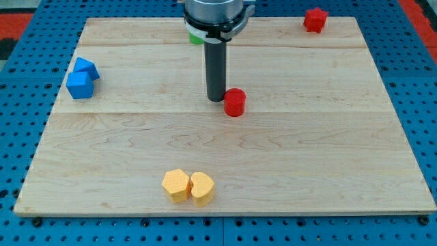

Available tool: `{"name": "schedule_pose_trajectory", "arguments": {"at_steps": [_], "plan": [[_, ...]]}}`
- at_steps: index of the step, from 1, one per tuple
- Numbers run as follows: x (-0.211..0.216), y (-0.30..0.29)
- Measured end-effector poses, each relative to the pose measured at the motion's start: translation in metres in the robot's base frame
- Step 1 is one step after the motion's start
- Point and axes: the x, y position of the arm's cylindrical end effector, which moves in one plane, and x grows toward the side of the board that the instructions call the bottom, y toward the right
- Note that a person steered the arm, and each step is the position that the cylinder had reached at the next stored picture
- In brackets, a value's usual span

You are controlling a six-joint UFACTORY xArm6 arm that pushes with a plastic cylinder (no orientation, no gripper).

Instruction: Move the red circle closer to the red star

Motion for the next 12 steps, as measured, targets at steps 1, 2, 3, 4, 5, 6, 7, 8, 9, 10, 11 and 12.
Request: {"name": "schedule_pose_trajectory", "arguments": {"at_steps": [1,2,3,4,5,6,7,8,9,10,11,12], "plan": [[0.01,0.002],[0.019,0.002],[0.031,-0.006],[0.023,0.042],[0.0,0.106],[-0.04,0.163],[-0.023,0.209],[-0.014,0.214],[-0.024,0.214],[-0.064,0.22],[-0.063,0.222],[-0.033,0.231]]}}
